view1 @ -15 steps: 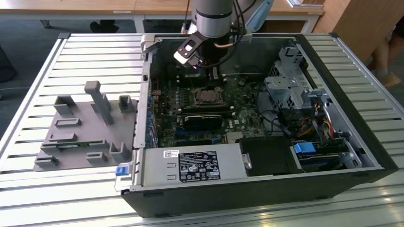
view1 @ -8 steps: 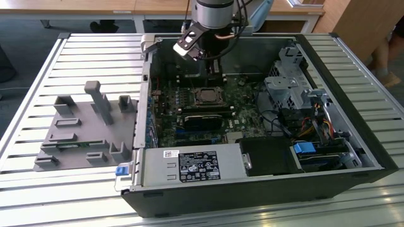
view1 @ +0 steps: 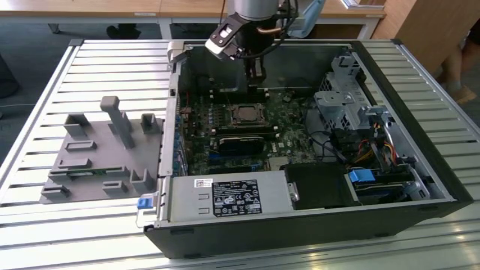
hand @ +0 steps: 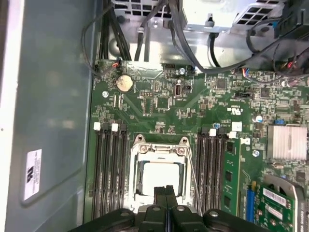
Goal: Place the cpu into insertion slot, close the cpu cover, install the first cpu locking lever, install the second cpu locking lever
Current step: 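Install the first cpu locking lever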
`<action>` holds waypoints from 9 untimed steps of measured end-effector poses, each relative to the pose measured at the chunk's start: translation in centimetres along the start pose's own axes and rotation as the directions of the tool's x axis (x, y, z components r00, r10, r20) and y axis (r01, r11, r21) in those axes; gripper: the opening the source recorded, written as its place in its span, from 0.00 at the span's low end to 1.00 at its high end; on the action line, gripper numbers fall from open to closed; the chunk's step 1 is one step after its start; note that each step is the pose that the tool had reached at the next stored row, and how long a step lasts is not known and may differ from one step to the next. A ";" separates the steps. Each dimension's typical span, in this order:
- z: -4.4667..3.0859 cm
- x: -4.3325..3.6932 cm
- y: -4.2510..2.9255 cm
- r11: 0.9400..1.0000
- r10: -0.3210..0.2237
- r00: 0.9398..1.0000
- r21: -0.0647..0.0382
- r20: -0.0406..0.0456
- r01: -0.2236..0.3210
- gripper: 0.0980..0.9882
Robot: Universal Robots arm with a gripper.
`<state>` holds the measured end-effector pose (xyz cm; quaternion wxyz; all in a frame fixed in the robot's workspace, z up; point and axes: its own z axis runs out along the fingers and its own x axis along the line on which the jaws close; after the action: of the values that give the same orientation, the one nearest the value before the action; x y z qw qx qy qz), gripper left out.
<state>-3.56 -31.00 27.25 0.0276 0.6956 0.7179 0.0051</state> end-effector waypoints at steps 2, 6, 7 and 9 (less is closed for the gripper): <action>-0.07 0.00 0.01 1.000 -0.002 1.000 0.000 0.000 0.002 0.01; -0.07 0.00 0.01 0.999 -0.048 0.999 -0.001 -0.001 0.048 0.01; -0.08 0.00 0.00 0.998 -0.060 0.998 -0.002 -0.001 0.060 0.01; -0.07 0.00 0.00 0.997 -0.083 0.997 -0.003 -0.001 0.083 0.01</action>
<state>-3.56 -31.00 27.31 0.0281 0.6653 0.7460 0.0054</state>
